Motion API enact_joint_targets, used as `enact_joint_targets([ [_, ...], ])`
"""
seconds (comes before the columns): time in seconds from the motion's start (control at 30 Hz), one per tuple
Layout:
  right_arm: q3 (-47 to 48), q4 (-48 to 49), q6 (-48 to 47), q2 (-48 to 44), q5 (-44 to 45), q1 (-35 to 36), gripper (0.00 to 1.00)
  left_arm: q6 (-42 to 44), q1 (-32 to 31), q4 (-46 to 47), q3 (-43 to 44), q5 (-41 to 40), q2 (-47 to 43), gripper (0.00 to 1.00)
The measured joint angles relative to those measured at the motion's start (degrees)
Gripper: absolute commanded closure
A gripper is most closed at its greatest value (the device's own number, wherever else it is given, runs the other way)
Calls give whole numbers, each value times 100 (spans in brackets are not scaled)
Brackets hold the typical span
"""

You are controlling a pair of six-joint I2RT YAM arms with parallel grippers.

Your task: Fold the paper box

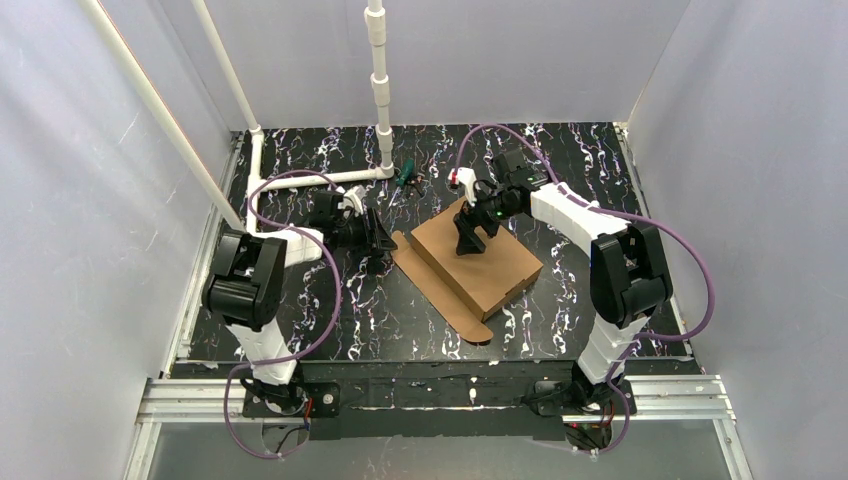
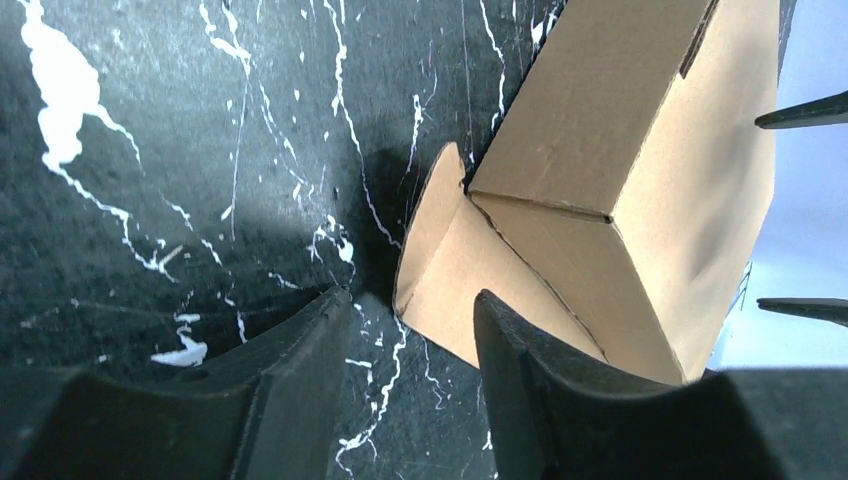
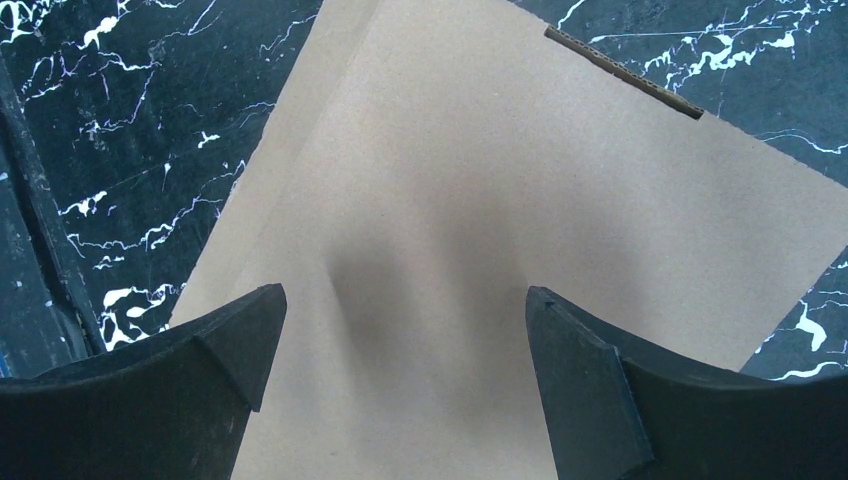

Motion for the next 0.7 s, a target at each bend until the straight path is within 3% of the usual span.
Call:
enact_joint_targets([
  [0.17, 0, 2, 0, 4, 2, 7, 2, 72, -20, 251, 87, 68, 223, 68],
  [0.37, 33, -39, -20, 20, 13, 11, 2, 374, -149, 452, 57, 48, 256, 99],
  [0.5, 74, -168, -66, 24, 39, 35, 2, 734, -649, 817, -490, -367, -245, 100],
  [0.6, 179, -317, -192, 72, 155, 195, 2, 1073, -1377, 809, -986, -1222, -981, 100],
  [0.67, 238, -348, -212, 188, 201, 365, 7, 1314, -1945, 802, -1213, -2024, -1344, 100],
  [0.7, 247, -354, -212, 203, 205, 380, 10, 1329, -1996, 800, -1228, -2059, -1381, 100],
])
